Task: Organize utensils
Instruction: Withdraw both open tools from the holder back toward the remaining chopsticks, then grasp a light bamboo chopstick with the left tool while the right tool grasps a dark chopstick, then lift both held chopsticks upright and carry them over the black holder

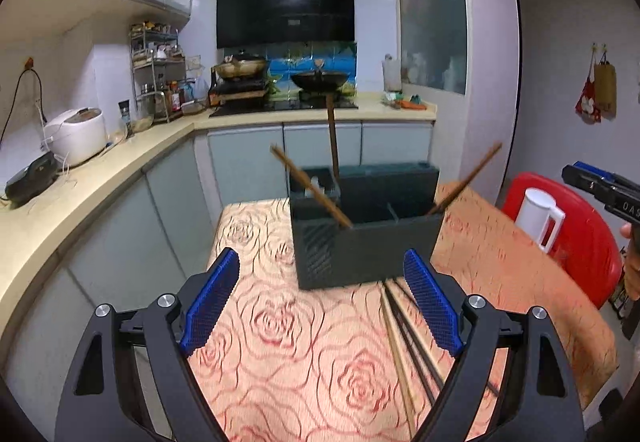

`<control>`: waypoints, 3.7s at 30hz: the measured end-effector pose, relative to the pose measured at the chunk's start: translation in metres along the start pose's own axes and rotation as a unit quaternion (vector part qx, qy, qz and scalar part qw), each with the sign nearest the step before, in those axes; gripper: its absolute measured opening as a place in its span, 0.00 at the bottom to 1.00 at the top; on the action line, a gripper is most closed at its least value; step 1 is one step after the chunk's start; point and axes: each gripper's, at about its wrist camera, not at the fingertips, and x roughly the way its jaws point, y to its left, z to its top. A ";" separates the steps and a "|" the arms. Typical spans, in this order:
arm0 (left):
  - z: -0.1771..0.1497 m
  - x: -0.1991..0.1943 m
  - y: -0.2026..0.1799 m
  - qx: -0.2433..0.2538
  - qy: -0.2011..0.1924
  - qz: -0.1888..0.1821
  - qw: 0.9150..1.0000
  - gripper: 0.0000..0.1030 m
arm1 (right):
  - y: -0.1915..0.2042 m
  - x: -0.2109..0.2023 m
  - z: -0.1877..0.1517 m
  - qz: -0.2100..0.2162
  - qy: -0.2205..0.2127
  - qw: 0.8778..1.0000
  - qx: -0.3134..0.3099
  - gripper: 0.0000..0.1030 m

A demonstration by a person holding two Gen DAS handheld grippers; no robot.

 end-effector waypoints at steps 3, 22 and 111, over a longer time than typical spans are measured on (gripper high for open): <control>-0.015 -0.004 -0.001 -0.001 0.007 0.002 1.000 0.79 | 0.004 -0.003 -0.015 -0.002 0.007 1.000 -0.005 0.52; -0.116 -0.011 -0.003 -0.026 0.091 0.002 0.995 0.79 | 0.013 -0.001 -0.120 0.001 0.090 0.996 0.001 0.52; -0.109 -0.052 -0.034 0.032 0.039 -0.003 0.999 0.06 | 0.036 -0.032 -0.116 0.066 0.071 0.995 -0.007 0.07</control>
